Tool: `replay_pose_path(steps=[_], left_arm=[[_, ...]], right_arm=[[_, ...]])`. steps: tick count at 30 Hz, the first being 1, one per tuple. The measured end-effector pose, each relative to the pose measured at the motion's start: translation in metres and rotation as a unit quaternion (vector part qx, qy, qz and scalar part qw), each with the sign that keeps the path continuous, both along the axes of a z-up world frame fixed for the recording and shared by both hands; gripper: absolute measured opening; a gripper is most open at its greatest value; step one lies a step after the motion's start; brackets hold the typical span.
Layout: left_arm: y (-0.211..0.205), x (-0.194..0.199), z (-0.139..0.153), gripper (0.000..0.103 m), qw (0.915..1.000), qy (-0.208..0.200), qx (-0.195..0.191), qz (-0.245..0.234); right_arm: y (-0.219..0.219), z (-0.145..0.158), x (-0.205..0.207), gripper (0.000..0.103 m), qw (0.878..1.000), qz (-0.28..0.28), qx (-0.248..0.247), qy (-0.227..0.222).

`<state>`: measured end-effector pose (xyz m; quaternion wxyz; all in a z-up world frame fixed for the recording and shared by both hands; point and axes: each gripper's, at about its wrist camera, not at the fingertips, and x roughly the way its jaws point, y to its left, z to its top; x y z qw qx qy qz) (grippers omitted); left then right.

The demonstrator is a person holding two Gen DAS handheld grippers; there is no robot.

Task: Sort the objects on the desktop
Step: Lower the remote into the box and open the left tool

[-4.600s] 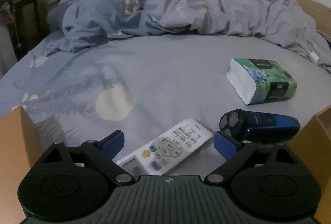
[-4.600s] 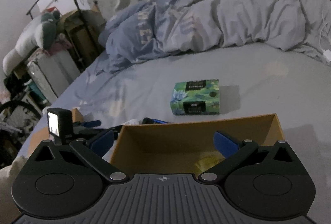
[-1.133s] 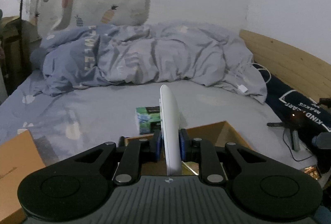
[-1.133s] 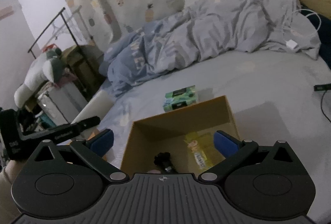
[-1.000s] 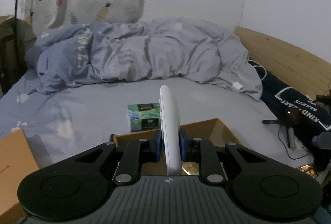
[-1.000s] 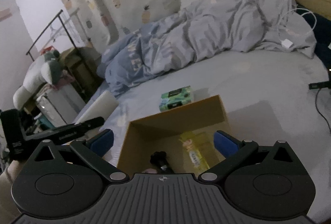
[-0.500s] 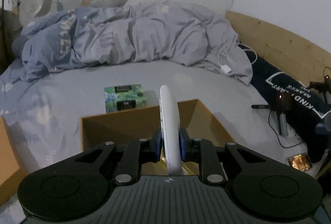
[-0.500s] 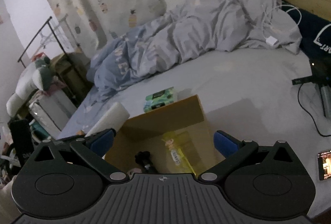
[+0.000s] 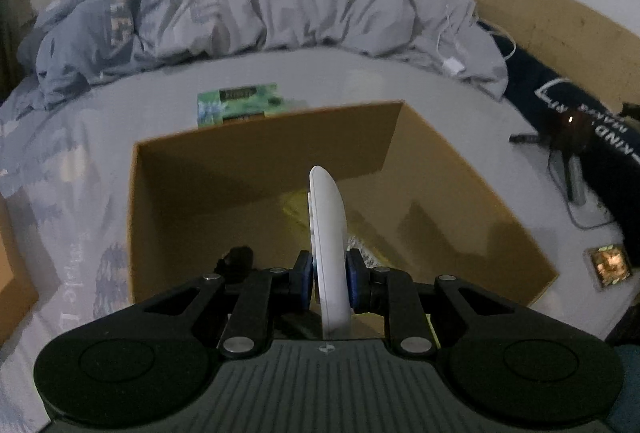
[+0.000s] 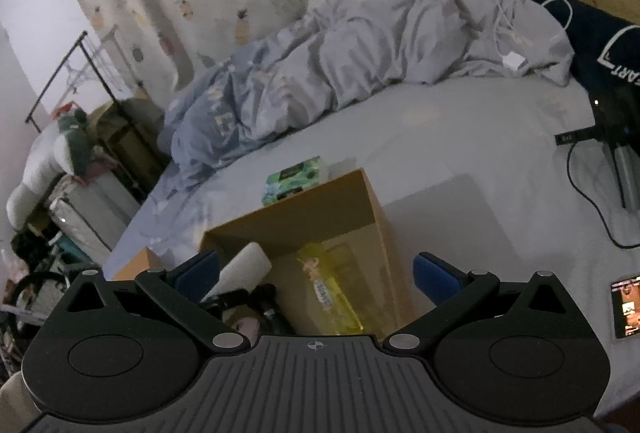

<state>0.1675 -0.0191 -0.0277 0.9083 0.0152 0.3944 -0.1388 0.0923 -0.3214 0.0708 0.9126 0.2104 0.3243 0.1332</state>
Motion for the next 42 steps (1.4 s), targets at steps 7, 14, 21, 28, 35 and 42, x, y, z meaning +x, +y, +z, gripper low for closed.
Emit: replay_pose_path(steps=[7, 14, 21, 28, 35, 42], left_arm=[[-0.001, 0.005, -0.021, 0.02, 0.9994, 0.029, 0.016, 0.003], [0.004, 0.008, -0.033, 0.02, 0.9985, 0.049, 0.024, 0.007], [0.008, 0.005, -0.043, 0.02, 0.9978, 0.062, 0.022, 0.007], [0.008, 0.009, -0.047, 0.02, 0.9971, 0.072, 0.023, 0.004], [0.009, 0.008, -0.048, 0.021, 0.9971, 0.072, 0.021, 0.012], [0.013, 0.005, -0.044, 0.022, 0.9976, 0.064, 0.02, 0.02]], right_arm=[[-0.001, -0.008, 0.005, 0.103, 1.0, 0.002, 0.001, 0.01], [0.0, -0.014, 0.01, 0.103, 1.0, 0.007, -0.002, 0.018], [0.009, -0.023, 0.019, 0.103, 0.999, 0.016, -0.005, 0.03], [0.018, -0.029, 0.026, 0.103, 0.999, 0.027, -0.006, 0.04], [0.019, -0.031, 0.027, 0.103, 0.999, 0.029, -0.012, 0.045], [0.023, -0.028, 0.024, 0.103, 0.999, 0.027, -0.016, 0.044]])
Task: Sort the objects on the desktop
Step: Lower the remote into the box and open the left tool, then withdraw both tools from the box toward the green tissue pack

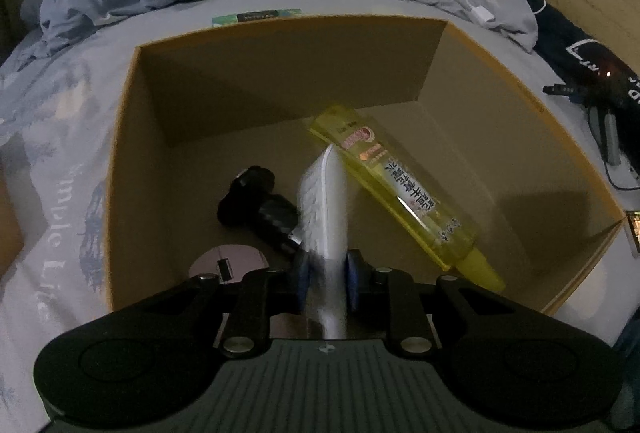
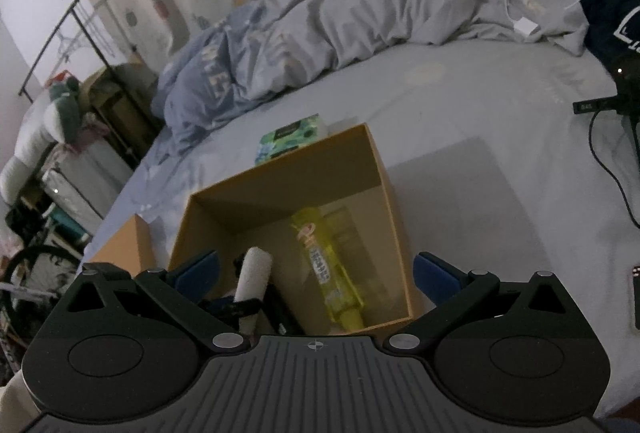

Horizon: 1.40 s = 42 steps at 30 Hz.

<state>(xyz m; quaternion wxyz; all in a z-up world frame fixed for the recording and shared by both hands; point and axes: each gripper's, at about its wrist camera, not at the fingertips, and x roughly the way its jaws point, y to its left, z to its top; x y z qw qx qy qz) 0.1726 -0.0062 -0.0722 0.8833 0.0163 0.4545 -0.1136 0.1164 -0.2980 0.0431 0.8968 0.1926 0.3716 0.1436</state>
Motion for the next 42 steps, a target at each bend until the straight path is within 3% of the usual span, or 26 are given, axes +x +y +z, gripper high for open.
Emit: replay_pose_path(steps=[11, 28, 38, 42], left_arm=[[0.006, -0.008, 0.02, 0.028, 0.9996, -0.025, -0.007, 0.005], [0.015, -0.041, 0.065, 0.071, 0.9948, -0.095, -0.035, -0.013], [0.023, -0.063, 0.08, 0.083, 0.99, -0.129, -0.057, -0.01], [0.028, -0.073, 0.08, 0.095, 0.9879, -0.142, -0.063, -0.004]], right_arm=[[0.003, 0.01, -0.007, 0.103, 1.0, 0.005, -0.008, -0.01], [0.018, 0.037, -0.034, 0.103, 0.999, 0.019, -0.027, -0.032], [0.021, 0.039, -0.043, 0.103, 0.999, 0.023, -0.036, -0.033], [0.022, 0.036, -0.045, 0.103, 0.999, 0.024, -0.039, -0.029]])
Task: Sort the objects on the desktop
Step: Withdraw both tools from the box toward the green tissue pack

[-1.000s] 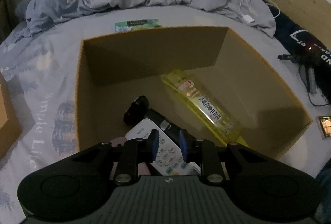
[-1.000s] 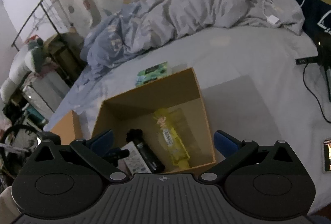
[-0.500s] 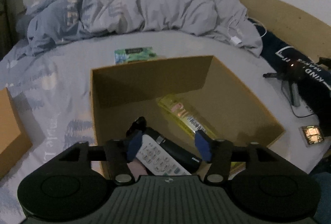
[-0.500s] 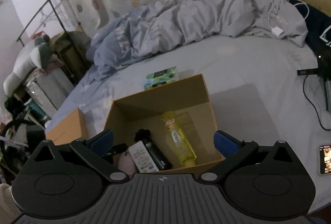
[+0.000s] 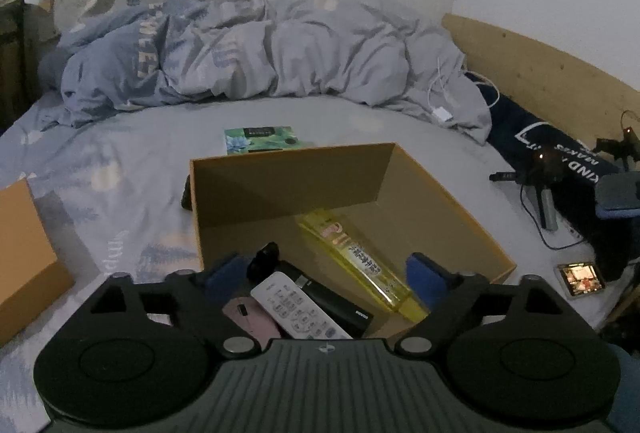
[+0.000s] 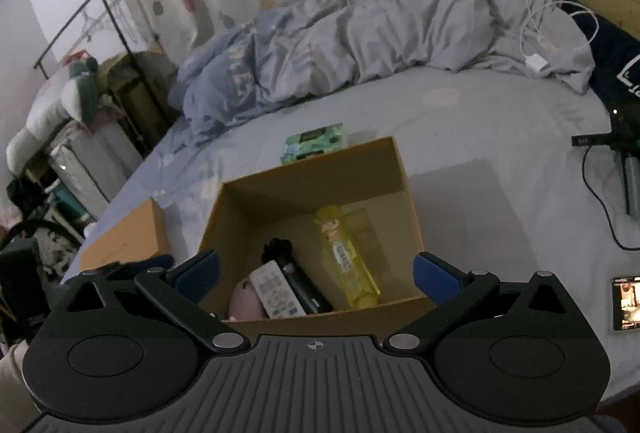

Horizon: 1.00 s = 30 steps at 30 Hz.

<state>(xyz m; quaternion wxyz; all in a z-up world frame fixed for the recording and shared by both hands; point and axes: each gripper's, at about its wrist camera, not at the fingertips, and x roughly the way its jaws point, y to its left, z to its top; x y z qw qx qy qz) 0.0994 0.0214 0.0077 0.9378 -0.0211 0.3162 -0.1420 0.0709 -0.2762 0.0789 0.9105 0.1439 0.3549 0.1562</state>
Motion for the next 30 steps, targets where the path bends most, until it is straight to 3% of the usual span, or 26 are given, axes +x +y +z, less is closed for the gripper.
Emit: replay_pose_path(steps=[2, 11, 20, 30], left_arm=[[0.003, -0.004, -0.001, 0.103, 1.0, -0.004, -0.004, 0.006], [0.02, -0.024, -0.01, 0.103, 0.9985, -0.028, -0.023, 0.041], [0.027, -0.035, -0.016, 0.103, 0.9981, -0.017, -0.025, 0.054], [0.027, -0.025, 0.004, 0.103, 0.9976, -0.021, -0.034, 0.056]], right_arm=[[0.001, -0.002, -0.001, 0.103, 1.0, 0.001, -0.004, 0.003], [0.005, -0.013, -0.005, 0.103, 1.0, 0.007, -0.019, -0.004], [0.01, -0.032, -0.008, 0.103, 0.999, 0.011, -0.033, 0.008], [0.012, -0.018, 0.004, 0.103, 0.999, 0.021, -0.025, -0.004]])
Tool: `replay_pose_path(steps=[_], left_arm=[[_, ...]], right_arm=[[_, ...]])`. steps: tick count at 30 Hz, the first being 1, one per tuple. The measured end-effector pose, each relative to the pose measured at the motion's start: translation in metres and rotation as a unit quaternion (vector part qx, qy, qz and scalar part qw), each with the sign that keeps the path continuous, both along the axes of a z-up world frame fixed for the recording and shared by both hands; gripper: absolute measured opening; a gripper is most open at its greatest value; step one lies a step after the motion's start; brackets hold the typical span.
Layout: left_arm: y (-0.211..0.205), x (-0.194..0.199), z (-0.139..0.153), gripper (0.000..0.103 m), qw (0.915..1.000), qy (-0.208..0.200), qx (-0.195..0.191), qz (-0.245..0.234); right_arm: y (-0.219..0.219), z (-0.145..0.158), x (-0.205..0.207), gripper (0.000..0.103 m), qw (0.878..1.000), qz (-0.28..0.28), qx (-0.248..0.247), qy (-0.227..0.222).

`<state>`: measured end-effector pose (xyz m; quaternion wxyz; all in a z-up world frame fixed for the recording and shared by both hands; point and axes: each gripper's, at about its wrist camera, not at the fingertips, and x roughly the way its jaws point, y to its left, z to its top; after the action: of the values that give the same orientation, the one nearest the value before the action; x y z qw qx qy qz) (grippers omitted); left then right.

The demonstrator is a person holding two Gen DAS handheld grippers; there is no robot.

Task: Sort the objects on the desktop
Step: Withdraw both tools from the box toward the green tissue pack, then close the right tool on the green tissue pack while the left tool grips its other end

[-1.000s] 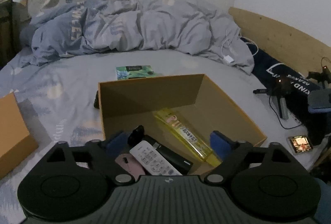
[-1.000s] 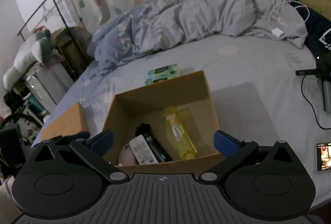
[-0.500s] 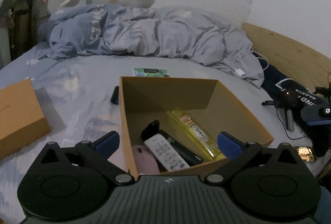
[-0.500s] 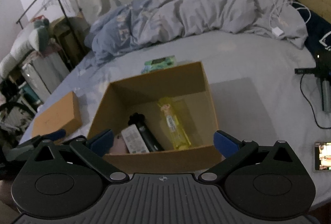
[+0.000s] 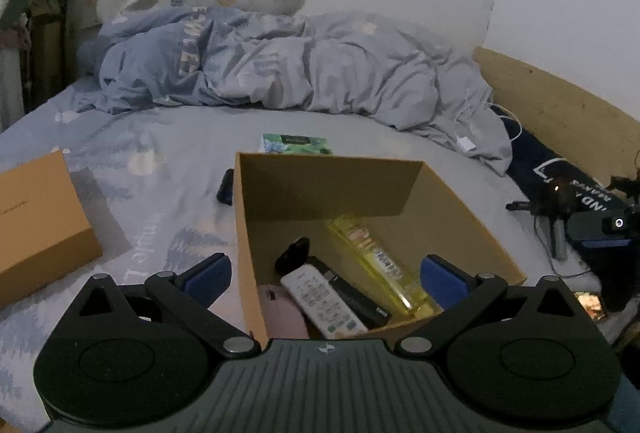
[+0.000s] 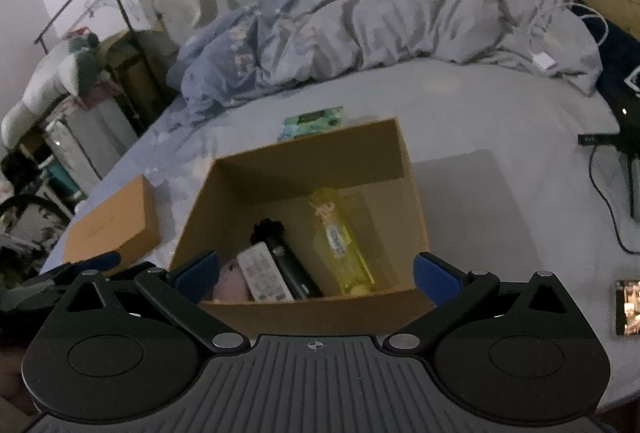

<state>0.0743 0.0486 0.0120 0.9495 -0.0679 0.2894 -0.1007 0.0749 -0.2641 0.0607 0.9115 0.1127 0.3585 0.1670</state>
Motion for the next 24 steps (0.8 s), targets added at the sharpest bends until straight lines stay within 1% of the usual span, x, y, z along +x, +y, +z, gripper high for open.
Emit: replay_pose_path(steps=[6, 12, 19, 24], left_arm=[[0.0, 0.015, 0.021, 0.103, 0.9999, -0.016, 0.005, 0.002], [0.001, 0.038, 0.058, 0.103, 0.9991, -0.042, 0.001, 0.001], [-0.003, 0.072, 0.099, 0.103, 0.9969, -0.078, 0.001, 0.005], [-0.008, 0.097, 0.12, 0.103, 0.995, -0.099, 0.005, 0.005]], right_arm=[[0.003, 0.028, 0.017, 0.103, 0.999, 0.017, 0.011, -0.025], [0.005, 0.072, 0.044, 0.103, 0.997, 0.038, 0.026, -0.069], [0.006, 0.121, 0.09, 0.103, 0.991, 0.049, 0.034, -0.123], [0.009, 0.139, 0.128, 0.103, 0.988, 0.059, 0.044, -0.134]])
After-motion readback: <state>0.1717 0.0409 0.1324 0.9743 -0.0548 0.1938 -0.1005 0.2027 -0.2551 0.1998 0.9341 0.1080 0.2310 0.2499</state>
